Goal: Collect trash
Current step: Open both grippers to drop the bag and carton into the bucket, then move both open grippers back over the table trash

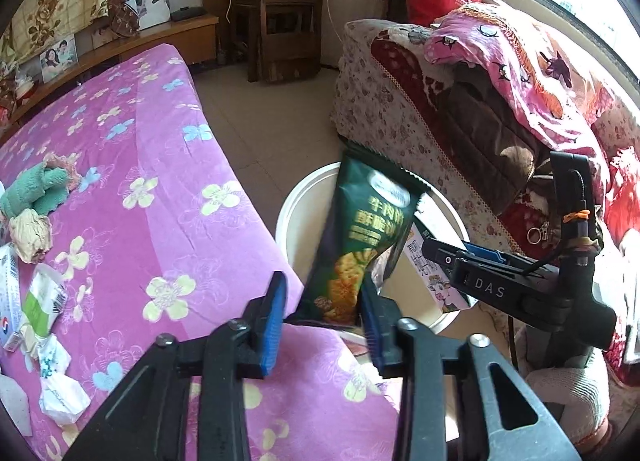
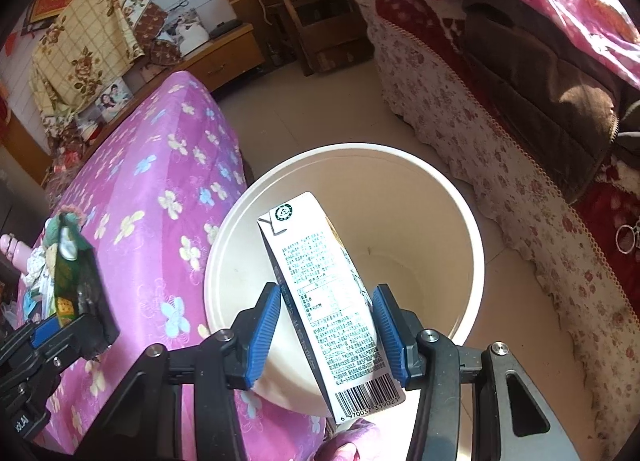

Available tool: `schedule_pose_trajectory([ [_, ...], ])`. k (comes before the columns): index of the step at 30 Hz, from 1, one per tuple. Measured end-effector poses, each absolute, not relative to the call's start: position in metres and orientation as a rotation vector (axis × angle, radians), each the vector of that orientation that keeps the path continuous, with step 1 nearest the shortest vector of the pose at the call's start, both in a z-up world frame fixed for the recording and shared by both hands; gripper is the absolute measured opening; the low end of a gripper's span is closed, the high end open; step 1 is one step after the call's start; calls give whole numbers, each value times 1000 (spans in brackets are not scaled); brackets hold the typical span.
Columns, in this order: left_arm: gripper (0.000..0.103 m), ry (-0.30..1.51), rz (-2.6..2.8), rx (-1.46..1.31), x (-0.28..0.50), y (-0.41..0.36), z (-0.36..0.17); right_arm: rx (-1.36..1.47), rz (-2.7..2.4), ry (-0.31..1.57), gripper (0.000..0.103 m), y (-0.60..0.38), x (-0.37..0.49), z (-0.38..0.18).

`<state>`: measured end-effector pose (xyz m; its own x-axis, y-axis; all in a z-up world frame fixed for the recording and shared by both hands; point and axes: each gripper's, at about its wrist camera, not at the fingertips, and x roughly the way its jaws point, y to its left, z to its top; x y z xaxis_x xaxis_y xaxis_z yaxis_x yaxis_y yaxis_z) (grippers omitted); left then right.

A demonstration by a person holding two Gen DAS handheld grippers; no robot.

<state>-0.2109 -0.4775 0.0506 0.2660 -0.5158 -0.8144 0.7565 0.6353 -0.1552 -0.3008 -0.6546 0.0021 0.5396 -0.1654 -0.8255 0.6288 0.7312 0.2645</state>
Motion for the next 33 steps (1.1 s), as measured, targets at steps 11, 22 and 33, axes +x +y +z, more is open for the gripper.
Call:
schedule_pose_trajectory([
  [11, 62, 982, -870, 263, -208, -467, 49, 602, -491, 848, 68, -649, -306, 7],
  [22, 62, 916, -810, 268, -212, -432, 66, 559, -447, 842, 68, -611, -303, 28],
  [33, 63, 865, -720, 225, -204, -355, 88, 486, -346, 826, 68, -540, -283, 61],
])
